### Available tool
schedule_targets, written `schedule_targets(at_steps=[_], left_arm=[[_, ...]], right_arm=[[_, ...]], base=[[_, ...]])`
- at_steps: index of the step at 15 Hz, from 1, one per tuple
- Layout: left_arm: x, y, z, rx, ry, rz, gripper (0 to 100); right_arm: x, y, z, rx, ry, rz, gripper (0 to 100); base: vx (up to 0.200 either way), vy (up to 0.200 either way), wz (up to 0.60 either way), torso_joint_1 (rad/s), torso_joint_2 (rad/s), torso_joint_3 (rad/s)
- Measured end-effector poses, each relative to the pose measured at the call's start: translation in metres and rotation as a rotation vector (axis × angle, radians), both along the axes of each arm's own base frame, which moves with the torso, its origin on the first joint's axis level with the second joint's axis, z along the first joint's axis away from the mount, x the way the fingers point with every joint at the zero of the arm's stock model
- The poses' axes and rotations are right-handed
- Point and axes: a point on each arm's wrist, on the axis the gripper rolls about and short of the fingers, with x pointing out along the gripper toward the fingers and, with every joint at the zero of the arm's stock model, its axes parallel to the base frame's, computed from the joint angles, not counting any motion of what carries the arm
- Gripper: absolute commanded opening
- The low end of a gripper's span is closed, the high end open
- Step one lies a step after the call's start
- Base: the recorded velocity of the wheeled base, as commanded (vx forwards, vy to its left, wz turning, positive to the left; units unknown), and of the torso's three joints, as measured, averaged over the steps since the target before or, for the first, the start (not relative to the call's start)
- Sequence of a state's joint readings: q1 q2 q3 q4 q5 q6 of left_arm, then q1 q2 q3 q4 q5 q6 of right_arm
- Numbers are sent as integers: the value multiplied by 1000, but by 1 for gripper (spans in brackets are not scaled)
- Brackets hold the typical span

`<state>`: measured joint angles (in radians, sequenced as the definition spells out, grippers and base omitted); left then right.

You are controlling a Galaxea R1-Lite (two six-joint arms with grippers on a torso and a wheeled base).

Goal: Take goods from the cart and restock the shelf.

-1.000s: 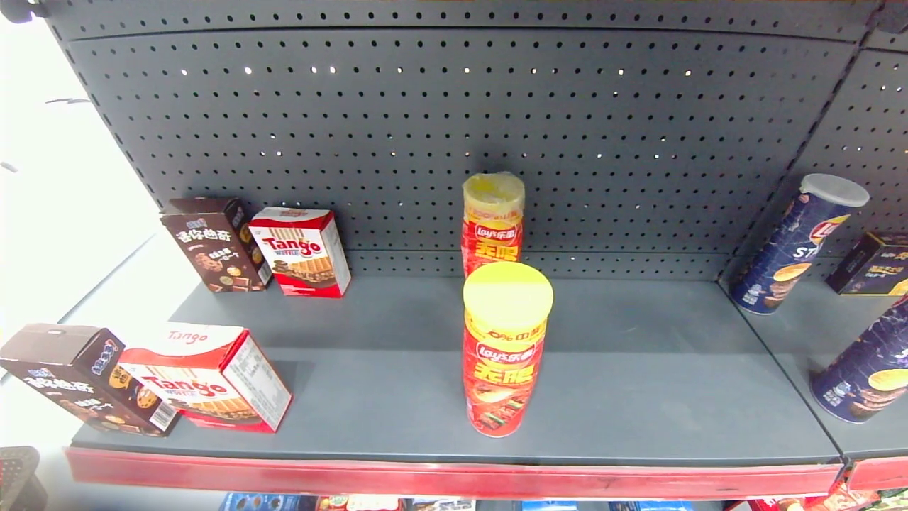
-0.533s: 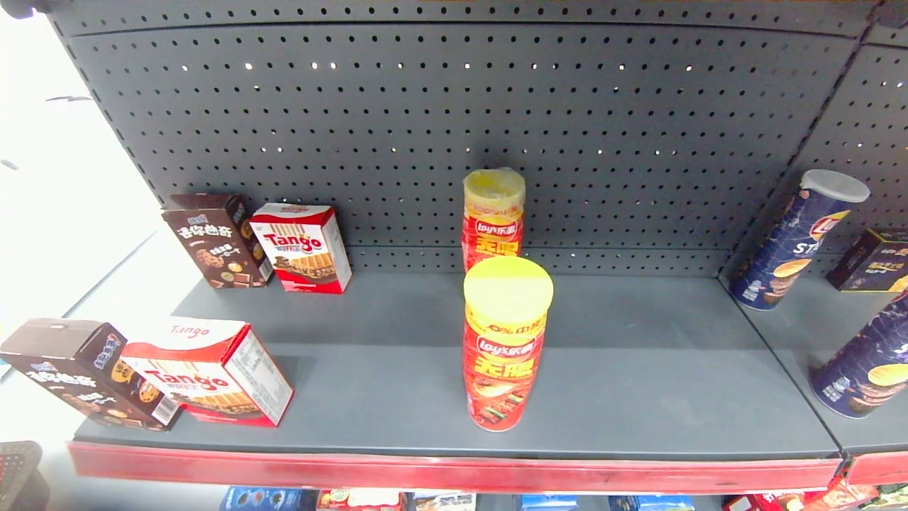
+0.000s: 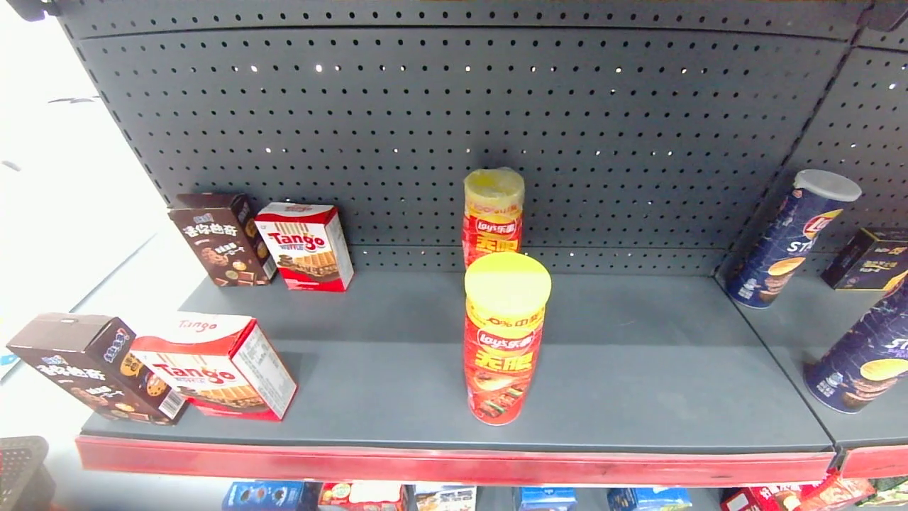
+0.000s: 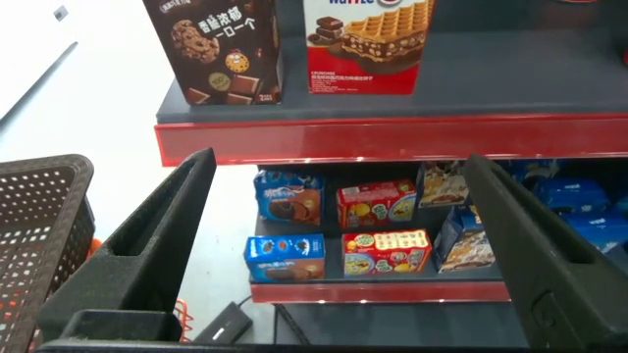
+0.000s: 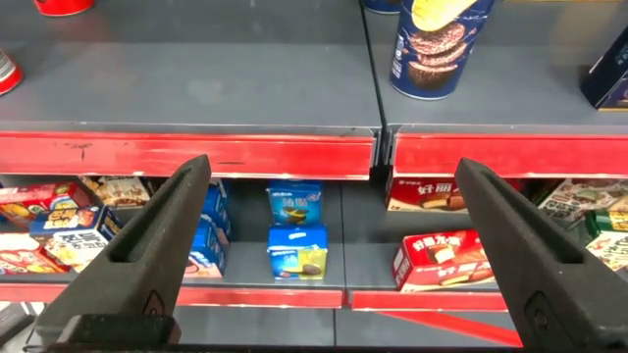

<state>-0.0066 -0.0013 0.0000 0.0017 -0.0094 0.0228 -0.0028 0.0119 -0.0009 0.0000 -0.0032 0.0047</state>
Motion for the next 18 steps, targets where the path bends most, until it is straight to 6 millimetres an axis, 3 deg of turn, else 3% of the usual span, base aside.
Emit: schedule_targets(at_steps=[18], left_arm=[[0,0,0,-11,0,7,100]], right_arm=[[0,0,0,0,1,0,100]], base=[[0,0,0,0,0,0]])
